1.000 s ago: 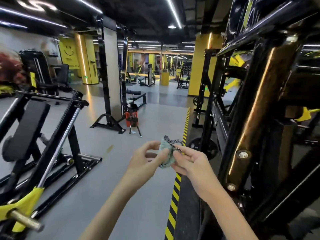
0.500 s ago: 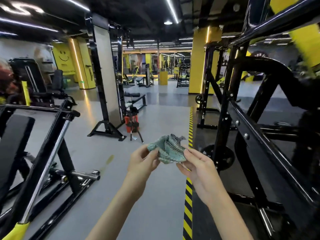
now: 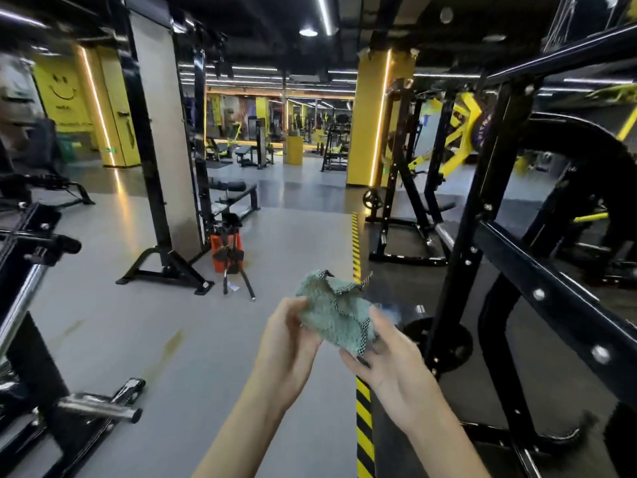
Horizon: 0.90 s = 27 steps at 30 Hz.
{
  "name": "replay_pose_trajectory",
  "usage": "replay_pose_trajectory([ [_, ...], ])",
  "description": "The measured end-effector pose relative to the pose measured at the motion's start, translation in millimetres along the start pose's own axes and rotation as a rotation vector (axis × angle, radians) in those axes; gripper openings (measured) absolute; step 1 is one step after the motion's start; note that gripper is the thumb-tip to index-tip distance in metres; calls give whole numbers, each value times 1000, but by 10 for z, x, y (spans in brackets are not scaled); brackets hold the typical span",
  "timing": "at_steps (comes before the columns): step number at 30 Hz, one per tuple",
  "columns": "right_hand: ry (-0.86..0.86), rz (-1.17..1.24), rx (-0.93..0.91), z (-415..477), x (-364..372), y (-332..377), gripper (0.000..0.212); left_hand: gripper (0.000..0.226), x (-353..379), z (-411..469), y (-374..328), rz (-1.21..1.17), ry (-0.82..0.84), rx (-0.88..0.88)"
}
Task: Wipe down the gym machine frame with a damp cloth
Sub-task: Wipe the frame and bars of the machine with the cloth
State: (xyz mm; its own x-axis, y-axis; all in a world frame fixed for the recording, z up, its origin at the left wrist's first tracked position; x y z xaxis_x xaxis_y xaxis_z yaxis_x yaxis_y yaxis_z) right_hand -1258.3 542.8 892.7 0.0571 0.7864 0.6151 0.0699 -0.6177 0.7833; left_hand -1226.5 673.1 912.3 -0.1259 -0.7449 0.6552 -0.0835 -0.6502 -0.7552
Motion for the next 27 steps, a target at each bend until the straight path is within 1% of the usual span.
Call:
replay_pose_trajectory([
  [1, -37, -83, -41, 234, 31, -11, 63, 22, -92, 232, -23, 140, -30, -1],
  [3, -139, -219, -124, 698, 94, -8, 75, 34, -287, 685, -111, 371, -97, 17],
  [4, -164, -268, -154, 926, 141, -9, 78, 36, -372, 896, -170, 456, -118, 15],
  [5, -177, -300, -180, 1154, 186, -15, 74, 37, -449, 1110, -225, 518, -129, 9],
  [8, -208, -343, -264, 1774, 281, 40, 40, 45, -594, 1786, -347, 617, -98, -26],
  [9, -231, -365, -285, 1951, 281, 82, 31, 45, -606, 1995, -364, 652, -84, -42],
  [13, -286, -446, -350, 2637, 199, 260, 20, 29, -676, 2824, -205, 802, 38, -143],
  [15, -294, -457, -354, 3003, 110, 325, 14, 20, -686, 3230, -69, 881, 101, -161],
  [16, -292, -455, -336, 3210, 56, 355, 14, 18, -672, 3432, -12, 899, 121, -167],
  [17, -286, -442, -305, 3438, -10, 384, 16, 22, -656, 3655, 51, 891, 134, -173],
  [19, -284, -398, -261, 3899, -176, 459, 18, 26, -603, 4101, 171, 823, 168, -211],
  [22, -289, -368, -246, 4583, -421, 666, 14, 25, -517, 4796, 305, 703, 199, -301],
  [23, -295, -359, -243, 4804, -493, 751, 12, 26, -461, 5037, 335, 694, 222, -319],
  [24, -296, -350, -237, 5021, -566, 838, 11, 25, -398, 5269, 360, 690, 250, -328],
  [26, -289, -346, -207, 5426, -672, 997, 14, 16, -291, 5710, 413, 721, 305, -318],
  [27, -281, -347, -186, 5613, -716, 1069, 17, 28, -242, 5927, 451, 738, 346, -315],
])
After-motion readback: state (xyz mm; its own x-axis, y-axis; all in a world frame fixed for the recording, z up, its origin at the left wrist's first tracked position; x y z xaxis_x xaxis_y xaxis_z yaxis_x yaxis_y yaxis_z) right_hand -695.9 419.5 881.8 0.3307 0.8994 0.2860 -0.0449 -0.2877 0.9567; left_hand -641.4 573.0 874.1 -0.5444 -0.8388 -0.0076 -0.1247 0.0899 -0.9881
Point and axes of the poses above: each hand's wrist, its own z-axis towards the middle knuckle, its own x-axis out of the palm, y = z × x, the point moved 7 cm from there along z, towards the middle knuckle, and after that the axes turned 6 degrees about z, right-handed, at the moved point
